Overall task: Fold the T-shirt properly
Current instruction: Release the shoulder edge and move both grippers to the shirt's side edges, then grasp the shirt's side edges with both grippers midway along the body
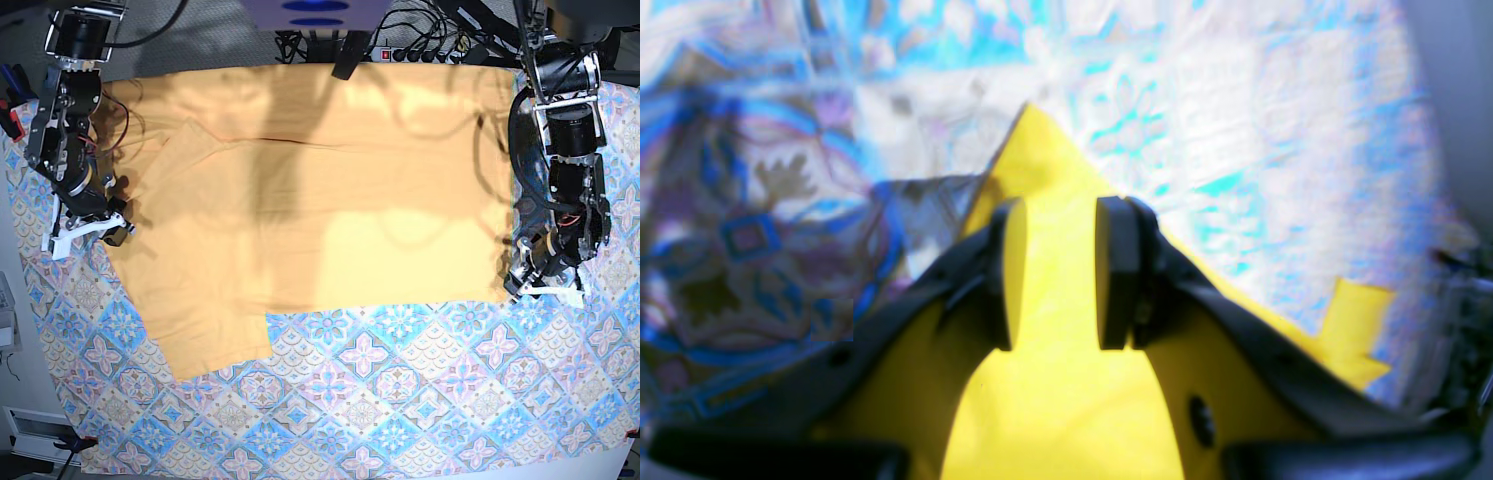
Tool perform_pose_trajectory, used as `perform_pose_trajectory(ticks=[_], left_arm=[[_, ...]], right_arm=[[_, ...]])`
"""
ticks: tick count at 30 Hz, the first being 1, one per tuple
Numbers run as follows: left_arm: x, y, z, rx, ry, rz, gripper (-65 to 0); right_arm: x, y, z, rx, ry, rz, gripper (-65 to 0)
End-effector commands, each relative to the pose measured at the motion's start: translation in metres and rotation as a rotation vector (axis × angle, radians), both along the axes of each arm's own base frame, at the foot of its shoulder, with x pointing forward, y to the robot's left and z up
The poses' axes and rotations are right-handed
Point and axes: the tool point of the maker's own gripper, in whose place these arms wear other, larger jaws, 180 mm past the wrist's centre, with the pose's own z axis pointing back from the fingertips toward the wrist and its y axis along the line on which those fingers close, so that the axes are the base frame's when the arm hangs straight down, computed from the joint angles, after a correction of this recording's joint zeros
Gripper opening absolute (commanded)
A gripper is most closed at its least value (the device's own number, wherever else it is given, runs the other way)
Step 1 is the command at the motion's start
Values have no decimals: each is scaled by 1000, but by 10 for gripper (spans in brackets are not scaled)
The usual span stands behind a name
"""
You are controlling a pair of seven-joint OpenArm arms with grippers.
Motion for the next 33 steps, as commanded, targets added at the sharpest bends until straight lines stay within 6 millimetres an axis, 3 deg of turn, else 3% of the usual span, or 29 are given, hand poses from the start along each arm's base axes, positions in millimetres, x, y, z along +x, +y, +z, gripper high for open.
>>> perform_pose_trajectory(ticks=[1, 8, 12, 21, 33], left_arm=[[15, 10, 17, 24, -44, 7, -469], [10, 6, -3, 32, 9, 18, -469], [3, 18, -11, 102, 8, 40, -469], [-10, 20, -21, 106, 31, 49, -469], [-18, -16, -41, 45, 61, 19, -476]], right_arm=[[10, -8, 16, -24, -52, 0, -532], [11, -7, 17, -25, -53, 0, -532], [11, -7, 16, -23, -53, 0, -532], [10, -7, 16, -23, -52, 0, -532], [10, -7, 17, -25, -55, 0, -532]])
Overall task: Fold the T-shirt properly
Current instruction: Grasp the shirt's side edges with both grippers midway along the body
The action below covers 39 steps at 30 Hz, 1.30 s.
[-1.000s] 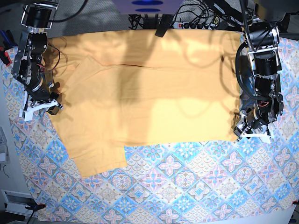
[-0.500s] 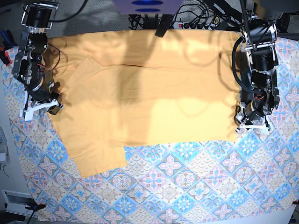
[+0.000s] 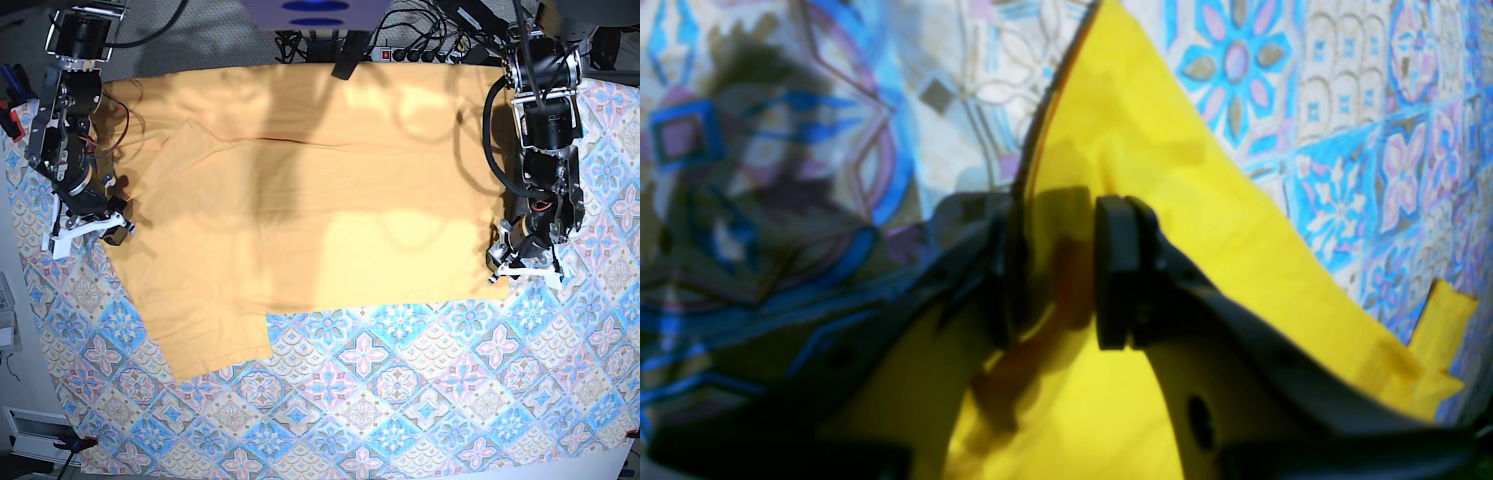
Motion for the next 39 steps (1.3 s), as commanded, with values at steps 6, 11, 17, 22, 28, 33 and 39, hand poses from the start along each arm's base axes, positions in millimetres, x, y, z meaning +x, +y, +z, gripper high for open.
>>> perform_pose_trajectory(ticks=[6, 11, 17, 22, 28, 33, 39], left_arm=[[-4, -1, 0, -12, 7, -8, -550], [-5, 2, 1, -9, 4, -1, -650], [-7, 2, -1, -10, 8, -1, -650], [-7, -3, 25, 38, -81, -46, -650], [-17, -7, 34, 62, -109, -74, -650], [-23, -4, 39, 76, -120, -73, -650], [-32, 7, 36, 74, -112, -37, -650]], right_arm=[[9, -9, 17, -23, -56, -4, -532], [10, -9, 18, -23, -58, -7, -533], [8, -16, 10, -60, -27, -8, -531], [30, -37, 23, -267, -20, 0, -529], [51, -38, 3, -305, 48, 7, -412], [75, -30, -10, -303, 41, 29, -327], [96, -27, -31, -297, 4, 111, -328]])
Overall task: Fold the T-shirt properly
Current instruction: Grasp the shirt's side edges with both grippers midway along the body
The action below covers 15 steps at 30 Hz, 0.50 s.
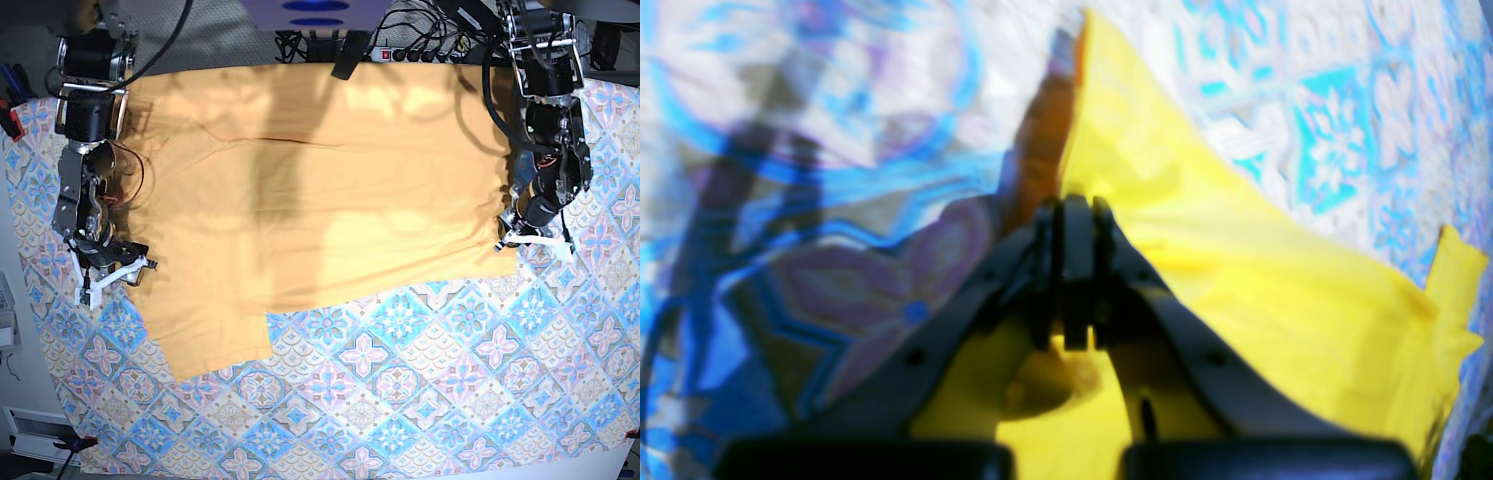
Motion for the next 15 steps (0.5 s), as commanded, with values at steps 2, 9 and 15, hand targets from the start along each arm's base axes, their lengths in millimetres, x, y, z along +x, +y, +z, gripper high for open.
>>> perform_pose_trajectory(ticks=[2, 9, 15], left_arm=[[11, 4, 13, 11, -43, -4, -650], [6, 4, 10, 11, -32, -4, -650], [5, 4, 9, 11, -31, -4, -650]], right_arm=[[17, -17, 12, -17, -51, -32, -328], [27, -26, 2, -6, -79, -82, -328], [25, -15, -15, -25, -44, -39, -328]])
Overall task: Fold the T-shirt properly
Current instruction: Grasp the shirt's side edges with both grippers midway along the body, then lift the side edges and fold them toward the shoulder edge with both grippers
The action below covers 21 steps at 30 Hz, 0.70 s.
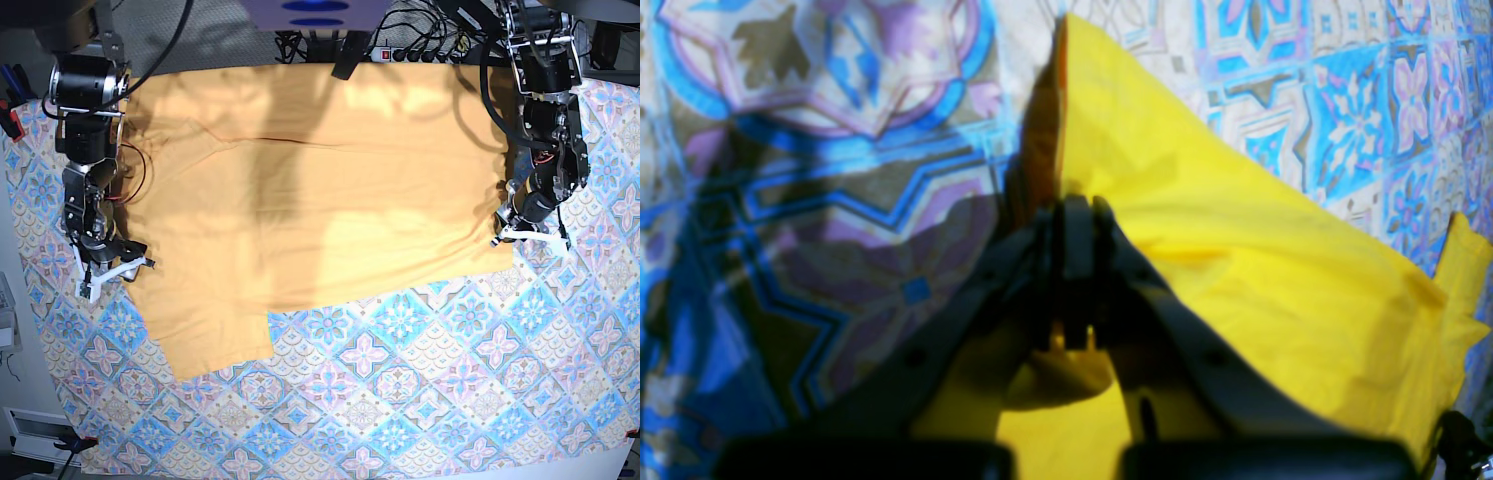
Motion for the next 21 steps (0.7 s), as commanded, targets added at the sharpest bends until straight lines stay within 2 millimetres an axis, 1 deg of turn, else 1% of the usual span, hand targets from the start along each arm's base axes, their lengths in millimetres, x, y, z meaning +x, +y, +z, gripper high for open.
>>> perform_pose_trajectory(ticks=[1, 5, 6, 8, 10, 14, 16, 17, 18, 20, 21], left_arm=[[11, 8, 14, 20, -46, 2, -650], [12, 8, 15, 20, -47, 2, -650], [11, 8, 14, 20, -46, 2, -650], [11, 8, 14, 20, -44, 2, -650], [11, 8, 14, 20, -44, 2, -650], [11, 8, 14, 20, -44, 2, -650], [11, 8, 14, 20, -44, 2, -650], [11, 8, 14, 20, -44, 2, -650], [11, 8, 14, 20, -44, 2, -650], [11, 8, 14, 20, -44, 2, -650], [11, 8, 14, 20, -44, 2, -650]], right_arm=[[15, 1, 12, -3, -28, 24, -328], [10, 13, 1, -30, -5, 80, -331], [10, 15, 0, -35, 0, 91, -346], [8, 18, -2, -39, 8, 105, -404], [9, 18, -2, -37, 7, 103, -489], [9, 18, -1, -34, 3, 101, -591], [9, 18, -1, -33, 4, 100, -628], [9, 14, 1, -41, 3, 98, -647], [9, 8, 3, -49, 0, 95, -650], [16, 10, 14, -56, -32, 106, -649], [13, 11, 13, -58, -29, 113, -649]])
